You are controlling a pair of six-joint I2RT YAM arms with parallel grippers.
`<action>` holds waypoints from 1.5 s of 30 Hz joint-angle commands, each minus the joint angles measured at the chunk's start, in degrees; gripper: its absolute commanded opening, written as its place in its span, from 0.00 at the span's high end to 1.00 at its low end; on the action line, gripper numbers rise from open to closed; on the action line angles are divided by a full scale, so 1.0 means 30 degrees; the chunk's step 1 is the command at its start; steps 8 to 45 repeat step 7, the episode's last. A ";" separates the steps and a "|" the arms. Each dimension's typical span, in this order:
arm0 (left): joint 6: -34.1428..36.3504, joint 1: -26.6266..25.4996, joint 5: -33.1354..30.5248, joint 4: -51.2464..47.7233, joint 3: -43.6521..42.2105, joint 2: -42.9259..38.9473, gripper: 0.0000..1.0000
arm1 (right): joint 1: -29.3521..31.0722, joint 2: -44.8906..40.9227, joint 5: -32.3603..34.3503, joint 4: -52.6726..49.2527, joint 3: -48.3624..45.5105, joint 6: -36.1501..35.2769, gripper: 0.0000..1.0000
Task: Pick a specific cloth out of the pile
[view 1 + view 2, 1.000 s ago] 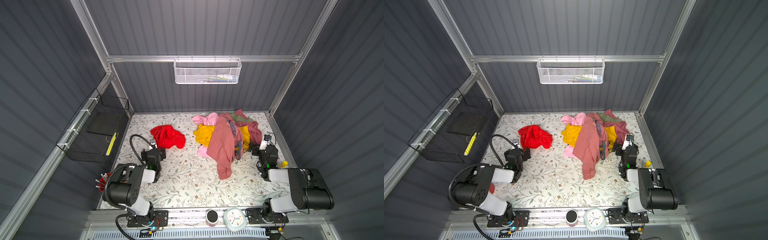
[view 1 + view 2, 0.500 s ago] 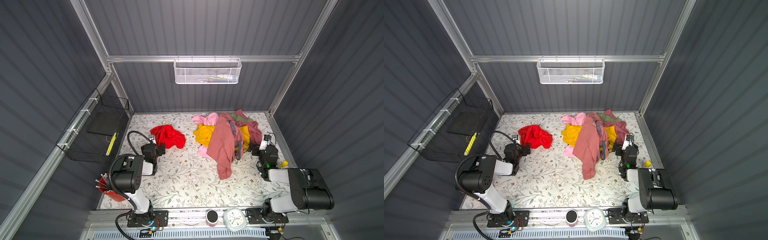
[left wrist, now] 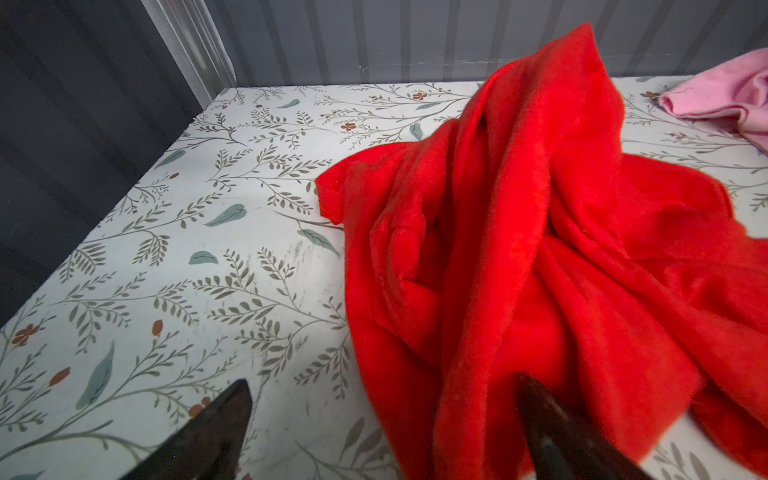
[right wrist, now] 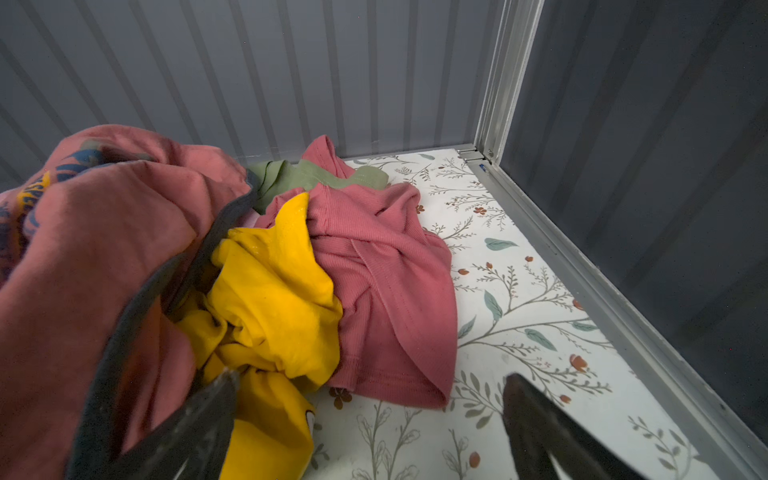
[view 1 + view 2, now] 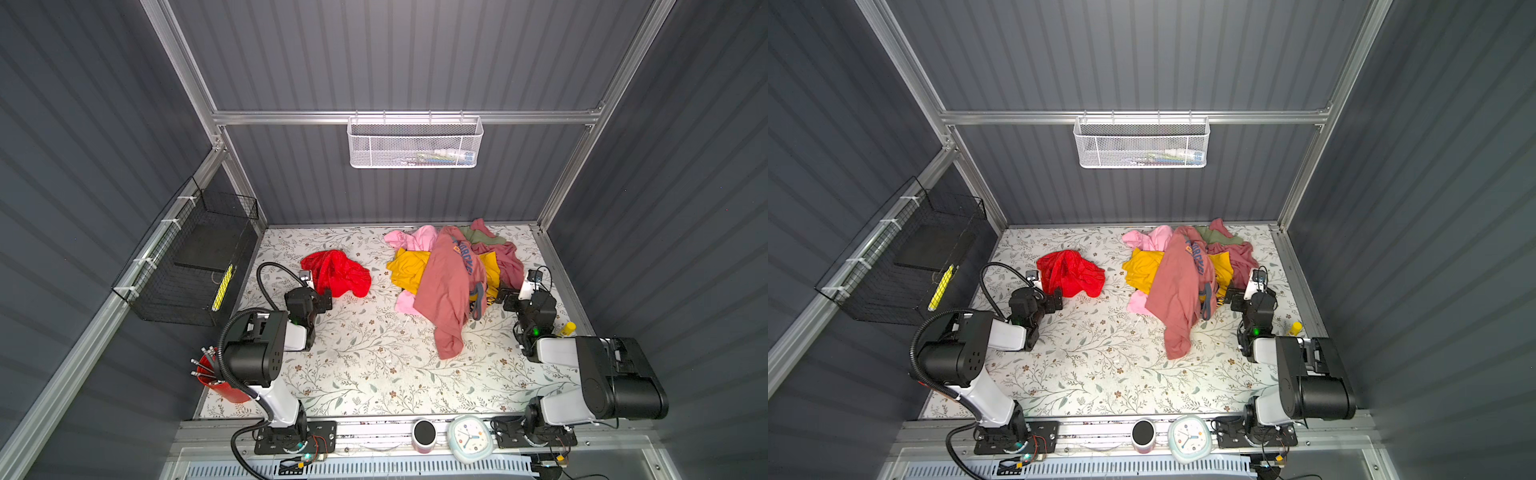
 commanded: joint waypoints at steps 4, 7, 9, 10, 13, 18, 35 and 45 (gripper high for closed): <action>-0.0118 -0.0039 0.0426 -0.0088 0.0021 0.0012 0.00 | -0.0110 0.0012 -0.0115 -0.0066 0.0151 0.0180 0.01; -0.0111 -0.0024 0.0590 -0.0210 0.0071 0.0017 0.00 | -0.0110 0.0011 -0.0113 -0.0070 0.0151 0.0194 0.01; -0.0111 -0.0024 0.0590 -0.0210 0.0071 0.0017 0.00 | -0.0110 0.0011 -0.0113 -0.0070 0.0151 0.0194 0.01; -0.0111 -0.0024 0.0590 -0.0210 0.0071 0.0017 0.00 | -0.0110 0.0011 -0.0113 -0.0070 0.0151 0.0194 0.01; -0.0111 -0.0024 0.0590 -0.0210 0.0071 0.0017 0.00 | -0.0110 0.0011 -0.0113 -0.0070 0.0151 0.0194 0.01; -0.0111 -0.0024 0.0590 -0.0210 0.0071 0.0017 0.00 | -0.0110 0.0011 -0.0113 -0.0070 0.0151 0.0194 0.01; -0.0111 -0.0024 0.0590 -0.0210 0.0071 0.0017 0.00 | -0.0110 0.0011 -0.0113 -0.0070 0.0151 0.0194 0.01; -0.0111 -0.0024 0.0590 -0.0210 0.0071 0.0017 0.00 | -0.0110 0.0011 -0.0113 -0.0070 0.0151 0.0194 0.01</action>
